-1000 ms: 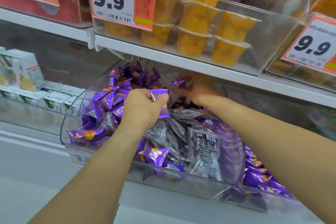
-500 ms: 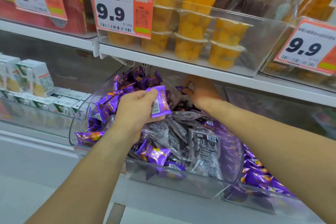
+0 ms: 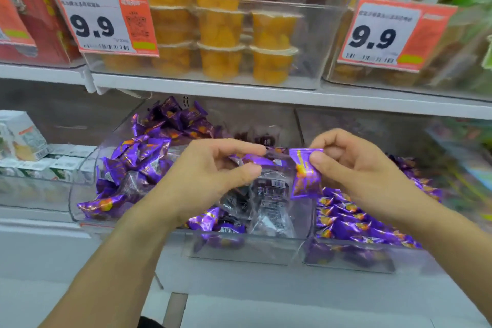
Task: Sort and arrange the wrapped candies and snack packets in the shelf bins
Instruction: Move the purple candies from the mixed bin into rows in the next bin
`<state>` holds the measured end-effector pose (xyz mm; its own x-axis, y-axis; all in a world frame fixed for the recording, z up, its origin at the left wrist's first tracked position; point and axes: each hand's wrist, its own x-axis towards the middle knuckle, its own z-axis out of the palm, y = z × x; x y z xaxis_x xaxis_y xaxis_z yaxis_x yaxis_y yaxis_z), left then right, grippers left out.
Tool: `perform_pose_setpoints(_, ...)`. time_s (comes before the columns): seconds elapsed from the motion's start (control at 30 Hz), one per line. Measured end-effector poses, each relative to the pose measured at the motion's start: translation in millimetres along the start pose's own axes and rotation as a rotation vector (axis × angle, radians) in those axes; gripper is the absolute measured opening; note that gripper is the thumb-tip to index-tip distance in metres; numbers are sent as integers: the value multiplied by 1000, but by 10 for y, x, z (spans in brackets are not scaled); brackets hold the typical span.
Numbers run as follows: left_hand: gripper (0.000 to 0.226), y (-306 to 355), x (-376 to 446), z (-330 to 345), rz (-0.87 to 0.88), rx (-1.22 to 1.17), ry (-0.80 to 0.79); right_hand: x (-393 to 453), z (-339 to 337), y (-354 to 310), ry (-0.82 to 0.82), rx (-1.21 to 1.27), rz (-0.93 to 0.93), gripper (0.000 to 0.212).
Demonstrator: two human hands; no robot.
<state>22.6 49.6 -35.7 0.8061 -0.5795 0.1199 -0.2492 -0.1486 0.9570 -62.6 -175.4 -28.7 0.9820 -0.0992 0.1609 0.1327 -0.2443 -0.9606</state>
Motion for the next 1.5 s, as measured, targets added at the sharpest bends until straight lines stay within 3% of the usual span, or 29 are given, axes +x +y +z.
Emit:
perform_pose_setpoints(0.13,39,115,54,346,103,-27,46,-214,-262,141,340,31,52,12)
perform_pose_setpoints(0.27,28,214,110,706,354,117,170,-415,-509,155,464,160,73,31)
perform_pose_setpoints(0.33,37,231,155,905,397,123,147,-478,-595,166,491,264,114,45)
perform_pose_setpoints(0.47,66,290,261,1234,269,-30,53,-585,-683,206,496,418,185,57)
perform_pose_setpoints(0.63,57,293,396,1521,22,-125,16,-724,-811,235,536,420,200,51)
perform_pose_setpoints(0.87,68,302,480,1778,-85,-114,-49,-880,-944,263,527,369,191,30)
perform_pose_setpoints(1.1,33,336,542,1834,-162,-187,-20,-889,-1093,270,560,342,225,29)
perform_pose_setpoints(1.27,30,281,541,1821,-216,-121,-228,-887,-1084,294,610,319,270,18)
perform_pose_setpoints(1.37,28,248,500,1833,-229,-77,-297,-885,-1049,307,609,361,301,31)
perform_pose_setpoints(1.5,39,245,515,1812,-292,-189,-171,-883,-1032,288,587,335,279,51)
